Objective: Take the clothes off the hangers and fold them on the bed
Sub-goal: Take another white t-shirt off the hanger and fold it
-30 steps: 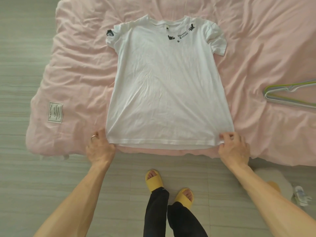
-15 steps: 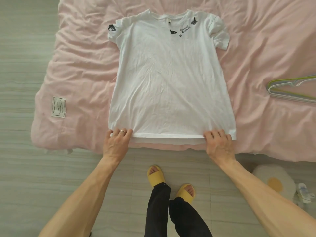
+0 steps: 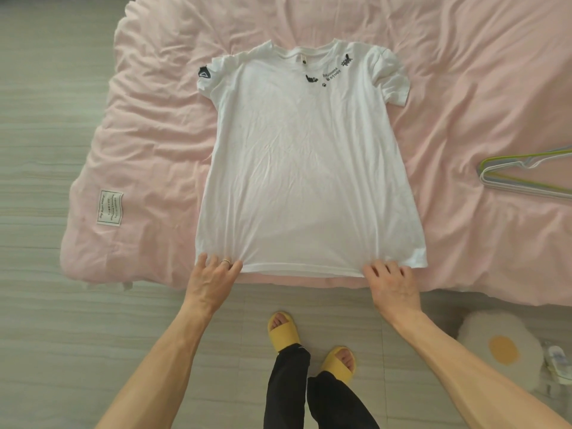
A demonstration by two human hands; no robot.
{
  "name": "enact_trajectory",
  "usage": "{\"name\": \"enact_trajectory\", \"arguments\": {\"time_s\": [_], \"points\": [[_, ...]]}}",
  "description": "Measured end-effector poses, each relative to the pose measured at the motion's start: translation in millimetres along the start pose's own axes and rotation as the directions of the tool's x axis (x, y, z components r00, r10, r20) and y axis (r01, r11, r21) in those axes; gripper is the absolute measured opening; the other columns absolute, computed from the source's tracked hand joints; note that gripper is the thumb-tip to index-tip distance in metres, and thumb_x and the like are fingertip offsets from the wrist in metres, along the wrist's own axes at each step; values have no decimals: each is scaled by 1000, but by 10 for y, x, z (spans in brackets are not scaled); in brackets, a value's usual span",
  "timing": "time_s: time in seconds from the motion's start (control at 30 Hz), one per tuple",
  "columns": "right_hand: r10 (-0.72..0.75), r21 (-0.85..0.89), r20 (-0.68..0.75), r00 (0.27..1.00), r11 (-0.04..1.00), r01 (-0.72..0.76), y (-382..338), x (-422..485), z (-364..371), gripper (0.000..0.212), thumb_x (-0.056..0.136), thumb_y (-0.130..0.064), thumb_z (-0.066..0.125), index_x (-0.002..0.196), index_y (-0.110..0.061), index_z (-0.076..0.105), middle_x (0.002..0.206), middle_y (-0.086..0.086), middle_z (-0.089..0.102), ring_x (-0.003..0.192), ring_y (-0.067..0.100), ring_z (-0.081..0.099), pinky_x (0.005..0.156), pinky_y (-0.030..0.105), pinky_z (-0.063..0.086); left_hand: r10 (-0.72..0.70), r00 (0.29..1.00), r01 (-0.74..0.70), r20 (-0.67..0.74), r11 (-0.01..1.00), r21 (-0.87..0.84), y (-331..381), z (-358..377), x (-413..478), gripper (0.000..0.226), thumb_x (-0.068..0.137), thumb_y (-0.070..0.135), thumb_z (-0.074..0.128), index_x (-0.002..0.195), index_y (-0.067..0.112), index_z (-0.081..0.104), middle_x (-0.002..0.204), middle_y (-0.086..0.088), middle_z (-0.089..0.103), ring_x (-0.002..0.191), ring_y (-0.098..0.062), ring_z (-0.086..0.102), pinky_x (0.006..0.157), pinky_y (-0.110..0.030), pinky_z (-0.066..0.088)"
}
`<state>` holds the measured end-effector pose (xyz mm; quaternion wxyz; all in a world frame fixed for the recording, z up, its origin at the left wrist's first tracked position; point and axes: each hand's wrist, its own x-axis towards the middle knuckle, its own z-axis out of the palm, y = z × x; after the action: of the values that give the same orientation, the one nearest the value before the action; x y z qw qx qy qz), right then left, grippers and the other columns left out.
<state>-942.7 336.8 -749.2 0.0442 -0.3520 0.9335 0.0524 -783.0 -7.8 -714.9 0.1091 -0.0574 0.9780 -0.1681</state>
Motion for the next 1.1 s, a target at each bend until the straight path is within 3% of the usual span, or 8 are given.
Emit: {"name": "enact_trajectory", "arguments": {"time_s": [0.2, 0.37, 0.47, 0.53, 0.63, 0.73, 0.9, 1.1], "points": [[-16, 70, 268, 963, 998, -3, -101, 476, -353, 32, 82, -33, 44, 89, -21, 72, 96, 0, 66, 92, 26, 57, 77, 37, 36, -1, 937, 32, 350, 996, -82, 154, -380, 394, 29, 74, 18, 58, 102, 23, 66, 95, 0, 70, 91, -29, 65, 85, -38, 40], [78, 281, -135, 988, 959, -38, -194, 802, -390, 30, 86, -35, 47, 92, -12, 66, 93, 8, 60, 84, 30, 56, 64, 35, 37, 35, 991, -78, -130, 936, -342, 415, -486, 778, 29, 68, 22, 65, 96, 15, 67, 105, -8, 70, 95, -32, 63, 77, -39, 50], [106, 275, 11, 994, 956, -105, -212, 1025, -375, 62, 95, -59, 40, 152, -34, 32, 160, 11, 21, 146, 33, 22, 112, 61, 21, -104, 994, 69, -37, 846, -529, 574, -559, 1099, 59, 94, 46, 46, 151, 32, 37, 163, -5, 26, 150, -33, 22, 116, -57, 24], [121, 227, 231, 965, 958, -174, -137, 1077, -278, 77, 92, -77, 21, 152, -49, -16, 162, -1, -29, 149, 30, -27, 110, 65, -18, -105, 976, 189, 189, 837, -513, 606, -470, 1219, 66, 99, 64, 26, 155, 49, -5, 165, 8, -19, 152, -28, -20, 116, -67, -1], [141, 195, 413, 900, 951, -239, 52, 1032, -200, 83, 83, -88, 9, 142, -51, -35, 152, -8, -48, 140, 28, -44, 107, 74, -14, -124, 915, 305, 383, 834, -459, 552, -323, 1115, 67, 94, 75, 13, 144, 57, -28, 151, 19, -45, 142, -27, -42, 105, -81, -2], [173, 170, 471, 865, 945, -281, 201, 1047, -281, 83, 85, -86, 11, 149, -48, -26, 158, -6, -38, 146, 27, -33, 109, 76, -1, -170, 873, 372, 457, 838, -399, 498, -329, 1039, 64, 97, 71, 14, 146, 56, -24, 157, 13, -39, 148, -32, -29, 104, -79, 17], [227, 130, 406, 885, 944, -302, 434, 1279, -847, 64, 95, -68, 24, 140, -27, 45, 145, 5, 39, 137, 27, 32, 108, 51, 32, -259, 870, 397, 421, 873, -284, 377, -901, 1338, 45, 99, 42, 34, 143, 31, 36, 149, -7, 41, 128, -30, 44, 93, -44, 42], [294, 335, 363, 884, 844, -418, 908, 1995, -1415, 54, 97, -56, 37, 134, -18, 48, 134, 3, 52, 125, 26, 45, 98, 41, 41, -248, 903, 379, 352, 844, -379, 250, -1533, 2201, 45, 97, 34, 40, 141, 24, 41, 149, -7, 43, 124, -27, 50, 96, -39, 39]]}}
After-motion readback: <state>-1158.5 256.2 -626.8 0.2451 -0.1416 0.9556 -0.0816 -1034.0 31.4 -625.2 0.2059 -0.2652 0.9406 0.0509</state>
